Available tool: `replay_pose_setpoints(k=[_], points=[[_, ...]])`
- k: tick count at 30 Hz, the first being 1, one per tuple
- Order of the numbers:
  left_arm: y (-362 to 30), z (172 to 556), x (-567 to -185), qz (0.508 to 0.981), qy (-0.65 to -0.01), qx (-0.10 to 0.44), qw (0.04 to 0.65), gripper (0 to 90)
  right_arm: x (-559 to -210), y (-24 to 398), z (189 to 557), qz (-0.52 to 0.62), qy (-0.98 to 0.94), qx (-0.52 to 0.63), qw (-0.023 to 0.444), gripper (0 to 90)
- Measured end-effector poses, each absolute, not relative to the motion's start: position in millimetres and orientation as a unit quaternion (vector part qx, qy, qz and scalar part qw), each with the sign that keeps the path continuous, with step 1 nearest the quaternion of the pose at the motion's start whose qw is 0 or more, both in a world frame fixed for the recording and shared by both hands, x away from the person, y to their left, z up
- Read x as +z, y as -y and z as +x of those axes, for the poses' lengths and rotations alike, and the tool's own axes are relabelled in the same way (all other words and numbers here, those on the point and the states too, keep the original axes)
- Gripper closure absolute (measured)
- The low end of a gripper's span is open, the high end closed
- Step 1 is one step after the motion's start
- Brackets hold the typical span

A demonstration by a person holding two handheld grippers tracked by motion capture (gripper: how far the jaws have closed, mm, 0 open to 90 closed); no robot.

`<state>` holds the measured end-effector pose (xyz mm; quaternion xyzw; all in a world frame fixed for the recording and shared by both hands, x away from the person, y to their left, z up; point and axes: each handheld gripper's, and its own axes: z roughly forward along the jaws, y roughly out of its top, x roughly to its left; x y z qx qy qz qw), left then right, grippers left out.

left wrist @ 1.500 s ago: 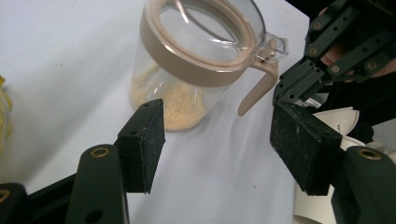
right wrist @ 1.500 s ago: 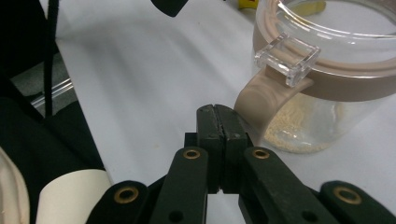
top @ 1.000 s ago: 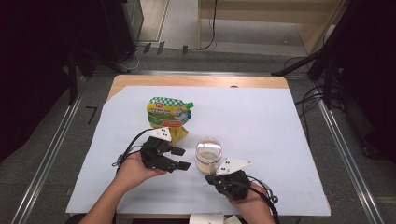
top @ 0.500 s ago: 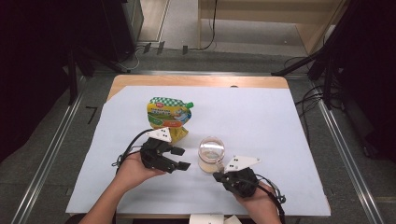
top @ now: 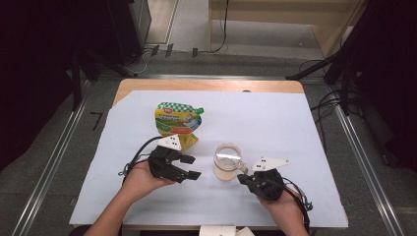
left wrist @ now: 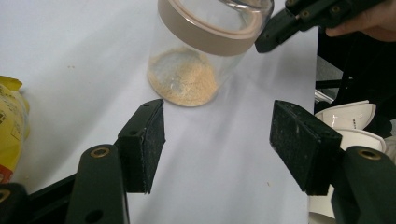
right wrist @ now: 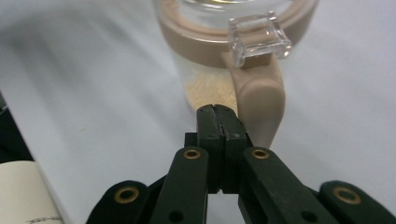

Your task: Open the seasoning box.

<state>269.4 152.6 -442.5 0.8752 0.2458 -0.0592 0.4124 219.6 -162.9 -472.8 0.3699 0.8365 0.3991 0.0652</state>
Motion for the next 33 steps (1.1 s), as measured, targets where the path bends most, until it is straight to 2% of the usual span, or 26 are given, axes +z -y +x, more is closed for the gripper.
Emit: replay_pose_setpoints(k=[9,24,33], points=[[-149.3,269.3,-442.8,0.875,-0.238,-0.054,0.417,36.5,-473.0,178.8,236.6,0.392,-0.828,0.393,0.074,90.0],[-125.2,270.0,-439.4,0.876,-0.222,-0.043,0.425,30.4,-476.6,192.9,269.3,0.403,-0.824,0.391,0.075,90.0],[-112.1,283.9,-414.8,0.875,-0.209,-0.043,0.435,29.3,-462.7,200.2,266.2,0.385,-0.825,0.405,0.077,90.0]])
